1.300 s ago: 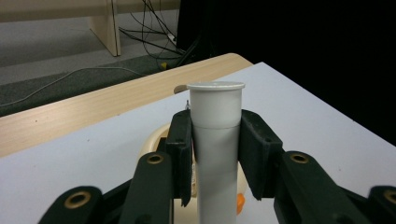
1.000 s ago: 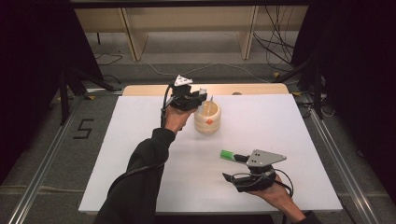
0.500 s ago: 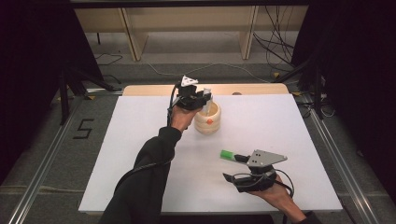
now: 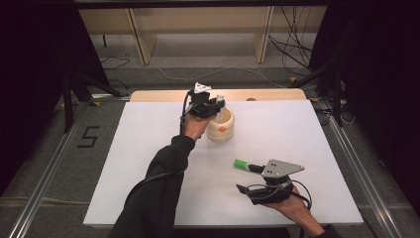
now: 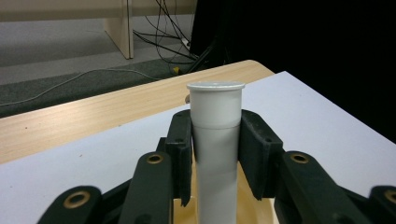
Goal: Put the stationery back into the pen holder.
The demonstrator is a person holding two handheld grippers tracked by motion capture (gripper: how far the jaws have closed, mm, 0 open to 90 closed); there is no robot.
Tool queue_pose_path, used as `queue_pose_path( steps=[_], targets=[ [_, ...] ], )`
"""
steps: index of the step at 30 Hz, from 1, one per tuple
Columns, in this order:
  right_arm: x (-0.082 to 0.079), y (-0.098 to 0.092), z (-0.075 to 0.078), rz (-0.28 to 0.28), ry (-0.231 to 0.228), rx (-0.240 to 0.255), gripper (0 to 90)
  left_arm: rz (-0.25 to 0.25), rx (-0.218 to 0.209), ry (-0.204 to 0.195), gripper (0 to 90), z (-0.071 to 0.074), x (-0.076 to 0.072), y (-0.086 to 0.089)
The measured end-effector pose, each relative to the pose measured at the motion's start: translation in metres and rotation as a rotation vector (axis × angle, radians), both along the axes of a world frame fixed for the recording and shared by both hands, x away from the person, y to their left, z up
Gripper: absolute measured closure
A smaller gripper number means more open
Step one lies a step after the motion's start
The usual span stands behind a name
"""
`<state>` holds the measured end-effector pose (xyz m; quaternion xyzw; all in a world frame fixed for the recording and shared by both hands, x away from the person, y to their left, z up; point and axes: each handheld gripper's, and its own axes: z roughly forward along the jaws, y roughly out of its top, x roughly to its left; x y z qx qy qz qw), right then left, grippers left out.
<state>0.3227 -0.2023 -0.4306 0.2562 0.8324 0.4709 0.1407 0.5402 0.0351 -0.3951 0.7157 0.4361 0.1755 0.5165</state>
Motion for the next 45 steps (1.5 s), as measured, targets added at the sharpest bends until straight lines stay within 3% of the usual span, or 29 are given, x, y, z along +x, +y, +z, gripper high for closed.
queue_pose_path(
  steps=[15, 24, 28, 33, 40, 45],
  targets=[
    [0.0, 0.0, 0.0, 0.005, -0.002, -0.003, 25.9, -0.004, 0.029, 0.026, 66.4, -0.01, 0.0, -0.007],
    [0.0, 0.0, 0.0, 0.008, -0.002, -0.001, 25.9, 0.005, 0.017, 0.05, 65.5, -0.012, 0.0, -0.005],
    [0.0, 0.0, 0.0, 0.002, -0.001, -0.001, 25.9, -0.002, 0.028, 0.049, 46.5, -0.005, -0.002, -0.004],
    [0.0, 0.0, 0.001, -0.002, 0.001, -0.001, 25.9, -0.002, 0.016, 0.065, 32.2, 0.01, -0.008, -0.001],
    [0.0, -0.001, 0.001, -0.007, 0.003, 0.0, 25.9, -0.038, 0.024, 0.08, 27.1, 0.025, -0.023, 0.014],
    [0.0, -0.001, 0.0, -0.008, -0.001, 0.004, 25.9, -0.076, 0.005, 0.105, 24.4, 0.029, -0.035, 0.029]
  ],
)
